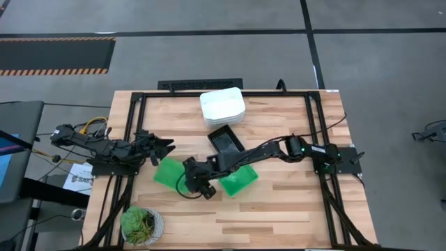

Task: Stack baskets by color
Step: Stack the left green bin on the left green bin

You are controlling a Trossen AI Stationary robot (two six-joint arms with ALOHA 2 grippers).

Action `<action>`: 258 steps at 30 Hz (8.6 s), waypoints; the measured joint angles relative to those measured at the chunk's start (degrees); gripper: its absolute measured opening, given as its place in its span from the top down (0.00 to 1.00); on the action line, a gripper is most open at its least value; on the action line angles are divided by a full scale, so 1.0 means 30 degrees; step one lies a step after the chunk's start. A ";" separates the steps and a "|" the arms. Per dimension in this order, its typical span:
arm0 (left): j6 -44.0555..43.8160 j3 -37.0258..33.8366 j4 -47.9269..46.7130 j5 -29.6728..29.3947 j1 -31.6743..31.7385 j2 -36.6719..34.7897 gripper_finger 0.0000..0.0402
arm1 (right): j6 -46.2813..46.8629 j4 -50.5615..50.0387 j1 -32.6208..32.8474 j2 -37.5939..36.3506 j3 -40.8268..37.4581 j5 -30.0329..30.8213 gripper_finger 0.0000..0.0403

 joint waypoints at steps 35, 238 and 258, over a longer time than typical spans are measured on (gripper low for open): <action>-0.0155 0.0000 0.0000 -0.0007 0.0000 0.0041 0.36 | 0.4490 -0.8703 -0.0058 0.0084 0.4665 0.0102 0.55; -0.4673 -0.0007 0.0051 0.0360 0.0005 0.5472 0.36 | 3.4850 -1.8432 0.2932 -1.8848 -0.6656 1.0989 0.98; -0.5628 -0.0007 0.0012 -0.0188 0.0005 0.5497 0.36 | 3.4474 -0.0613 0.2705 -1.8341 -2.0424 0.6601 0.98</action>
